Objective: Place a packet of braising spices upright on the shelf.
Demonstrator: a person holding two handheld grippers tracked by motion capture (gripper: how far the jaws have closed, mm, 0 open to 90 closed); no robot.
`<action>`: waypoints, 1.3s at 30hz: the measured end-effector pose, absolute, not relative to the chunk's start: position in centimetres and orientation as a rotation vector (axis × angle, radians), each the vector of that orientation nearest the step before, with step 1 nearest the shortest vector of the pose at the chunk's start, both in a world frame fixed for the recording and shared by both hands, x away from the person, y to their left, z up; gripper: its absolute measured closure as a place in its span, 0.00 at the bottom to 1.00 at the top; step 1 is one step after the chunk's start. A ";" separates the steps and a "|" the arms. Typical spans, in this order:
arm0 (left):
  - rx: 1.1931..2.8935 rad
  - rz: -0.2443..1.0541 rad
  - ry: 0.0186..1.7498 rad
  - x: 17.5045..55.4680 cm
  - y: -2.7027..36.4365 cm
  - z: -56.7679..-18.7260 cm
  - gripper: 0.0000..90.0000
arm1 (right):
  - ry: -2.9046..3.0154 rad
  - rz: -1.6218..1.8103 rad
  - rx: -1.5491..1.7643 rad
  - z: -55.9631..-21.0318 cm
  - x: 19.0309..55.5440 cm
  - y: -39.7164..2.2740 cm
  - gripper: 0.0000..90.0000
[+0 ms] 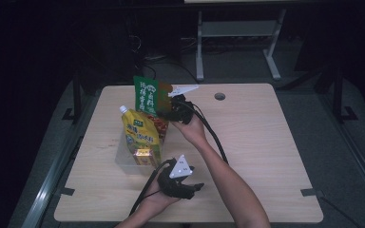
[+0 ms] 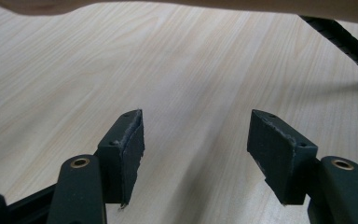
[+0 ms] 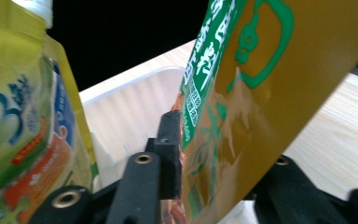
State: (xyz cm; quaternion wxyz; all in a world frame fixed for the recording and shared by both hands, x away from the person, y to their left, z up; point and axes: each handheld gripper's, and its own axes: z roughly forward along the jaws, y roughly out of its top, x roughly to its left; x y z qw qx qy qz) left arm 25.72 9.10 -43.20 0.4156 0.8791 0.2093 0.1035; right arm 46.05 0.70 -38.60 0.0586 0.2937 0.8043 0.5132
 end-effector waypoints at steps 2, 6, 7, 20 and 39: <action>2.209 0.260 0.528 25.8 9.1 -43.2 0.39 | 2.444 1.547 0.891 -38.4 45.9 0.5 0.70; 2.212 0.263 0.526 25.7 9.0 -43.3 0.39 | 2.449 1.542 0.891 -38.1 45.7 0.0 0.67; 2.213 0.262 0.526 25.7 9.0 -43.3 0.38 | 2.448 1.538 0.896 -38.1 45.7 -0.2 0.66; 2.209 0.263 0.537 25.7 9.0 -43.3 0.36 | 2.456 1.529 0.913 -37.2 45.0 -2.9 0.56; 2.202 0.271 0.545 25.9 9.0 -43.3 0.35 | 2.464 1.533 0.923 -36.1 43.7 -6.0 0.49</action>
